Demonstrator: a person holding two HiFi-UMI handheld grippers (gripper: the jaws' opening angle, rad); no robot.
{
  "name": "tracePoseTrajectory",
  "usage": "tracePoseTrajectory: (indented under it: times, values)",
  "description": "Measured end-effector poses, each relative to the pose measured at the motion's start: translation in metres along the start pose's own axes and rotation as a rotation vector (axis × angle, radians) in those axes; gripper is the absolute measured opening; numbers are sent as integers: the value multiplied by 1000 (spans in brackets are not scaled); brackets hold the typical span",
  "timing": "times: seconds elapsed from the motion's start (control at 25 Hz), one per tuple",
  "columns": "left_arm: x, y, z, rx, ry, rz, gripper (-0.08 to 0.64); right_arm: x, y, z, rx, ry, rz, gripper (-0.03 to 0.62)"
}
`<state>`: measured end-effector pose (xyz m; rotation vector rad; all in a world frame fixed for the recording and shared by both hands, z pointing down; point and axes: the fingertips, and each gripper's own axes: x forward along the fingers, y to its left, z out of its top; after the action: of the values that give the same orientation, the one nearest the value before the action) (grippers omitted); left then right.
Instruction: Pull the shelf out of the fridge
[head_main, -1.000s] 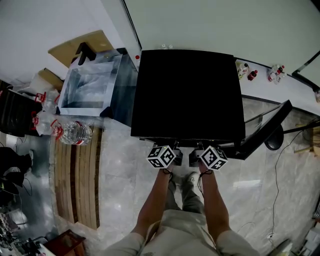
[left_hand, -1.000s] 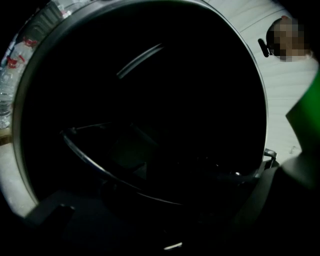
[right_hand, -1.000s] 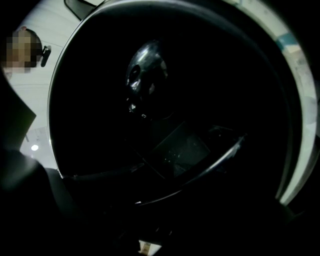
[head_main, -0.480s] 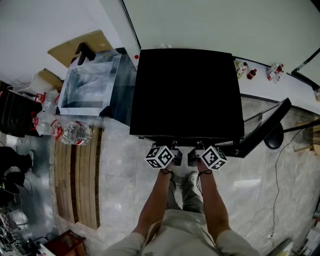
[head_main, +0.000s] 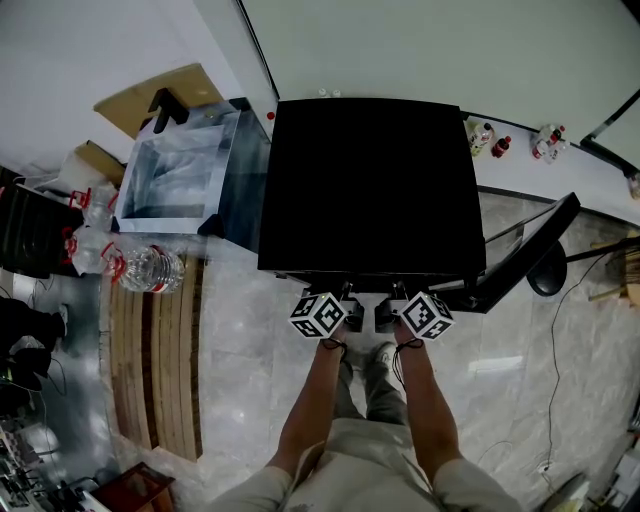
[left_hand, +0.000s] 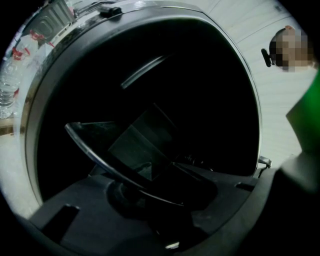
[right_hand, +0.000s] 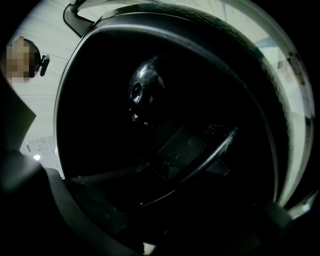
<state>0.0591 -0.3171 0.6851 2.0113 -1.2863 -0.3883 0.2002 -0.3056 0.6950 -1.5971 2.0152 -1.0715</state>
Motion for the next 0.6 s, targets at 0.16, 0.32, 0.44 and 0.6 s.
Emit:
tracePoseTrajectory:
  times: [0.16,0.32,0.44,0.6]
  values:
    - [-1,-1,1,-2,3,-6,143,-1,10,4,4,-11,21,114]
    - [-5,-4,1,-6,2,-12,144,-4,12,5,-6,-13,27,112]
    - [-8,-8,3,-5,-1,-17,144,-8,16,8,-6,-15,34,112]
    - [-10,-11,6,2,2,-19,144,-10,19,9,-2,-14,38,112]
